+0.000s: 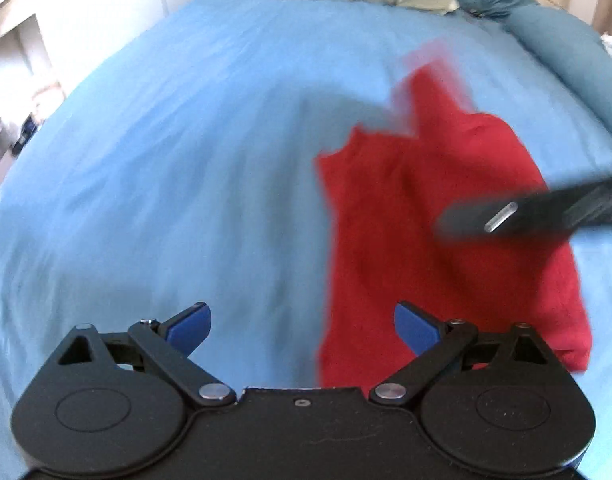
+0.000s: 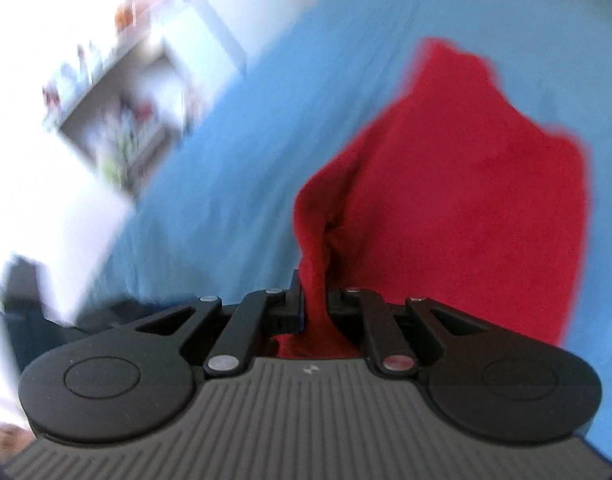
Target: Fold small clothes
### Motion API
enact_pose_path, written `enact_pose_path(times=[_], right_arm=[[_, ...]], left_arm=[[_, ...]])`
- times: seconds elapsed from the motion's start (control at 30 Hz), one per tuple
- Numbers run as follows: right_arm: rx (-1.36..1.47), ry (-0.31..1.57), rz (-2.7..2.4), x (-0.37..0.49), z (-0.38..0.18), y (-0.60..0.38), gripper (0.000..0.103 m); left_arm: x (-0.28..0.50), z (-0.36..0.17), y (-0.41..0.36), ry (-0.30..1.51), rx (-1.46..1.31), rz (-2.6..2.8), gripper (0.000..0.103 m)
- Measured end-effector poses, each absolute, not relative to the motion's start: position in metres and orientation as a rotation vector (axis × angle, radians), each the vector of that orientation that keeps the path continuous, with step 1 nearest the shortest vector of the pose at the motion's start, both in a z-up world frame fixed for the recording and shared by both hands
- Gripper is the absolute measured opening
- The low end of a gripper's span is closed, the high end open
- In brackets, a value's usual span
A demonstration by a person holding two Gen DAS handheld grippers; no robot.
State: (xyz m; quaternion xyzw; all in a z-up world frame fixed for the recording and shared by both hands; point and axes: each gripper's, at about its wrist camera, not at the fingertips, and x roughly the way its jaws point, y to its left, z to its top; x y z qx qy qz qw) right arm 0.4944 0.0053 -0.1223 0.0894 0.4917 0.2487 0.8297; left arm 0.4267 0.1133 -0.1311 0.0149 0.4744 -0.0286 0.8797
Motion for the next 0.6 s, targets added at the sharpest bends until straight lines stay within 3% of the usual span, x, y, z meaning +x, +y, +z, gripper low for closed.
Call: enact_pose_path(times=[0.07,0.2,0.27,0.33,0.47,0.53,0.6], right_arm=[[0.141,1.107,0.492,0.498,-0.151,0.027,0.022],[0.152,1.072,0.483,0.491,-0.15,0.03,0.028],[0.162,1.076,0.505,0.49,-0.146,0.029,0.047],[0.198,1.08,0.52,0.491,-0.138,0.027,0.079],[0.19,0.96,0.468,0.469,-0.097,0.005,0.086],[0.18,0.899,0.37,0.449,-0.082,-0.02,0.098],[0.17,0.875,0.29,0.432,-0.08,-0.043,0.099]], left_arm=[[0.416,-0.145,0.127,1.024,0.013,-0.055,0.1],[0.398,-0.157,0.14,1.043,-0.019,-0.065,0.1],[0.393,-0.155,0.141,1.04,-0.018,-0.07,0.1],[0.393,-0.148,0.143,1.033,-0.02,-0.075,0.1],[0.389,-0.125,0.145,1.004,-0.035,-0.101,0.1],[0.388,-0.116,0.141,0.992,-0.036,-0.118,0.1],[0.387,-0.109,0.135,0.981,-0.033,-0.14,0.1]])
